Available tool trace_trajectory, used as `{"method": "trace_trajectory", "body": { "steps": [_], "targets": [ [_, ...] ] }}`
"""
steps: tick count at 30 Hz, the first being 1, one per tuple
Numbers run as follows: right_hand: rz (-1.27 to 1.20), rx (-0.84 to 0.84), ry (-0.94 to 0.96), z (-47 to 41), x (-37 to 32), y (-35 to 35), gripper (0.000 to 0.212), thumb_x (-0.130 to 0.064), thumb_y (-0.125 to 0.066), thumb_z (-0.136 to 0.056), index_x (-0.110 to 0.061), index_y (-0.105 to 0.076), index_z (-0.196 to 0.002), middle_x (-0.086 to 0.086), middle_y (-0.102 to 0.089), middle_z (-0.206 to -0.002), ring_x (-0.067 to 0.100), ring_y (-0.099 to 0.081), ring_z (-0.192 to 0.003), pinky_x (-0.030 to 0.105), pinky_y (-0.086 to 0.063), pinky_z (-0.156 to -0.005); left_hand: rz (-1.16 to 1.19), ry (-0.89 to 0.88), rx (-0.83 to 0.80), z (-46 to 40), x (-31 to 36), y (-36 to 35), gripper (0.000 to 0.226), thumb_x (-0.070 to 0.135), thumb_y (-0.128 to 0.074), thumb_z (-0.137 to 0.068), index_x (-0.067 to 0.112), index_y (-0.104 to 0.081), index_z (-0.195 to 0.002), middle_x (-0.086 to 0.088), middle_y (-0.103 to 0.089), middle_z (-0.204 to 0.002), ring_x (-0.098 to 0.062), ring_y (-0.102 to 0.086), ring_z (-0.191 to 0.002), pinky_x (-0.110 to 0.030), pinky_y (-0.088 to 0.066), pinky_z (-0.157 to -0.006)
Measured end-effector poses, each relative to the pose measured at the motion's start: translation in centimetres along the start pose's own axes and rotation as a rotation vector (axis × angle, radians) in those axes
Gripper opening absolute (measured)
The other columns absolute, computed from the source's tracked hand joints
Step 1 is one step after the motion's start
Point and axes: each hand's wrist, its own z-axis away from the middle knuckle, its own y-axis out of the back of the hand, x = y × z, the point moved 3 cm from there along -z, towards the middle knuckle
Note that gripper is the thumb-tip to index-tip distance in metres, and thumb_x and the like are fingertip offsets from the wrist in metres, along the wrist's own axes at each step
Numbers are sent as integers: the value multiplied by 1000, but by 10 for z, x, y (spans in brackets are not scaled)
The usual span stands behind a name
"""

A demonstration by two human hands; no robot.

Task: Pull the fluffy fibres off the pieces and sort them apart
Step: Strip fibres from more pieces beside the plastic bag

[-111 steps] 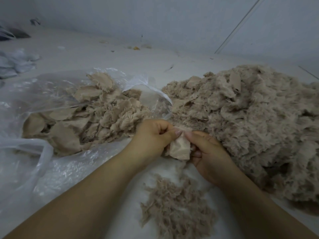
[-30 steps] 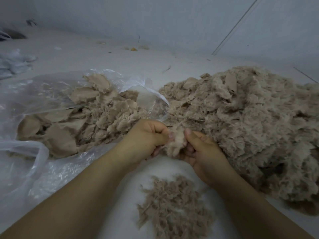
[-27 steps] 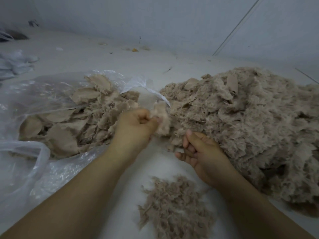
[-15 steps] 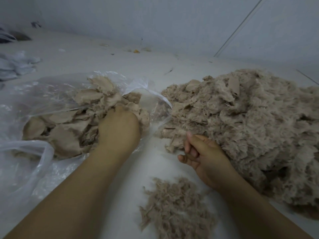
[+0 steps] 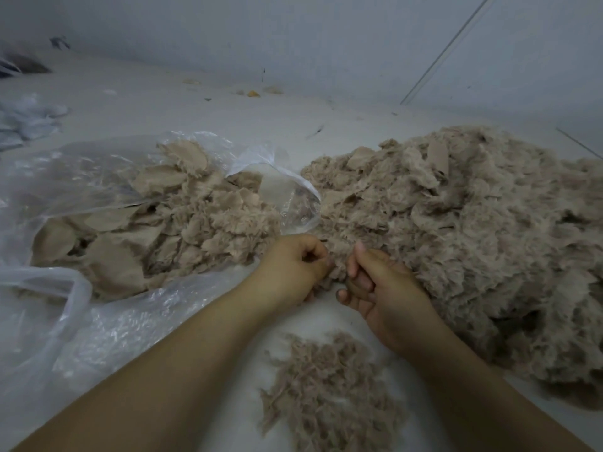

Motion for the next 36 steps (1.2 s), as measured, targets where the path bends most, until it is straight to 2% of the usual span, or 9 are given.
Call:
{"method": "trace_trajectory", "body": {
  "steps": [6, 10, 14, 18, 21, 25, 30, 33, 36],
  "targets": [
    [8, 26, -22, -5, 2, 3, 24, -27, -44, -101, -23, -67, -104, -5, -36, -52, 4, -37, -44, 25, -50, -55, 242, 27, 4, 5, 6, 4, 19, 2, -50, -99, 5, -56, -81, -6, -51, -53, -11, -38, -33, -15, -29, -36],
    [-35, 84, -62, -6, 3, 3, 20, -28, -47, -100, -18, -64, -98, -6, -36, -51, 3, -37, -41, 24, -52, -53, 401, 31, 71, 7, 5, 16, 23, 1, -46, -100, 6, -55, -80, -4, -43, -52, -8, -31, -35, -15, -24, -35],
    [-24, 75, -71, -6, 4, 5, 28, -31, -50, -98, -11, -63, -112, -7, -36, -52, 2, -39, -40, 24, -52, -55, 434, -7, 102, 7, 3, 23, 27, 1, -45, -99, 6, -54, -74, -6, -41, -53, -12, -28, -37, -16, -21, -38],
    [17, -49, -40, -4, 3, 4, 37, -39, -61, -79, -12, -69, -104, -8, -39, -53, 2, -44, -43, 23, -51, -60, 442, 13, -5, 11, 1, 10, 18, 4, -48, -99, 1, -58, -84, -6, -46, -54, -14, -32, -37, -19, -25, -37],
    [56, -146, -28, -2, 1, 1, 28, -37, -57, -85, -13, -68, -93, -9, -56, -52, 3, -57, -51, 23, -50, -62, 566, 4, -116, 12, 4, 1, 13, 6, -48, -98, 6, -58, -89, -6, -54, -56, -16, -41, -39, -20, -29, -39],
    [77, -228, -6, -1, -2, -3, 36, -39, -53, -91, -12, -68, -72, 9, -64, -60, 23, -66, -63, 27, -48, -64, 674, -33, -212, 14, 8, -2, 9, -2, -47, -94, 4, -54, -95, -12, -58, -61, -21, -51, -44, -24, -39, -41],
    [46, -103, -46, -1, 0, -1, 25, -22, -65, -78, -2, -59, -93, 16, -67, -72, 24, -62, -61, 23, -51, -54, 531, 42, -130, 14, 4, 1, 17, -9, -48, -77, 1, -55, -89, -23, -56, -66, -26, -52, -44, -28, -41, -42],
    [71, -41, -65, -1, 0, 0, 9, -11, -65, -82, -7, -57, -82, 9, -66, -69, 17, -60, -59, 22, -52, -52, 407, 44, -209, 15, 1, 0, 32, 10, -62, -72, 0, -55, -101, -24, -63, -73, -31, -58, -52, -31, -46, -45],
    [74, -9, -65, -1, 0, -1, 19, -3, -60, -89, -11, -54, -73, 8, -61, -65, 16, -60, -58, 23, -53, -53, 345, -9, -168, 13, -1, -2, 33, 21, -76, -81, 3, -58, -103, -19, -69, -77, -32, -61, -57, -33, -50, -48]
  ]
}}
